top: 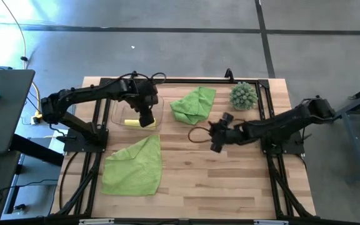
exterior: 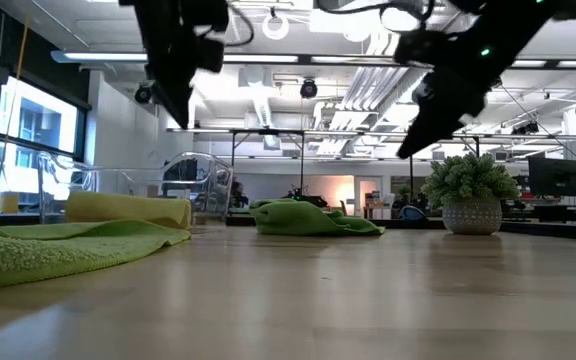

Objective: Roll microfiber towels into tight, uniform cylinder then place into a basket
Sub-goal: Fold the right green towel

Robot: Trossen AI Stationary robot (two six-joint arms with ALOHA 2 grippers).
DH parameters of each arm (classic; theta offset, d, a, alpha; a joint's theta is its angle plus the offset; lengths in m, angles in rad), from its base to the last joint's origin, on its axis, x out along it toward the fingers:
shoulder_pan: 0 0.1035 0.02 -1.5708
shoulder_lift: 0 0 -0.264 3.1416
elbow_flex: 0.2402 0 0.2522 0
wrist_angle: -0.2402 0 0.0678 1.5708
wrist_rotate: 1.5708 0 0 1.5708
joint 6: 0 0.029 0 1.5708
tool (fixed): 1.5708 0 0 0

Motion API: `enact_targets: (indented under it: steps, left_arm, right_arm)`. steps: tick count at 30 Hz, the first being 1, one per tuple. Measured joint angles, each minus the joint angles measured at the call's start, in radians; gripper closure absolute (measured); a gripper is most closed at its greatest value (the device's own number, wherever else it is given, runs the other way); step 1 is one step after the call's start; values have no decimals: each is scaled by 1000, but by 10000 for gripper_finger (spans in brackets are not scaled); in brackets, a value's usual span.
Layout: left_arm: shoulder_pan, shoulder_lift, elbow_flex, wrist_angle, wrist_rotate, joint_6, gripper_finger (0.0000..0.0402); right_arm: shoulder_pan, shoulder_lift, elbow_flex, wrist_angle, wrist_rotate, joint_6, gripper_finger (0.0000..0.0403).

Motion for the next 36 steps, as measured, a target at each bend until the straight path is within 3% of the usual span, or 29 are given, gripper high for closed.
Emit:
enact_targets:
  steps: [8,12,22,27,36]
  left_arm:
    - [-221,2,57,10,-7,-182,257]
    - [-327,1,58,12,-46,-265,257]
    - [-513,2,58,81,-224,-426,257]
    - [-569,2,58,196,-270,-426,257]
    - [-634,2,58,383,-283,-352,257]
  right_arm:
    - [-157,161,0,286,-160,-242,192]
    - [-208,259,0,436,-175,-351,192]
    - [-311,428,0,666,-299,-389,197]
    - [-341,484,0,747,-319,-372,243]
    - [-354,503,0,743,-352,-313,378]
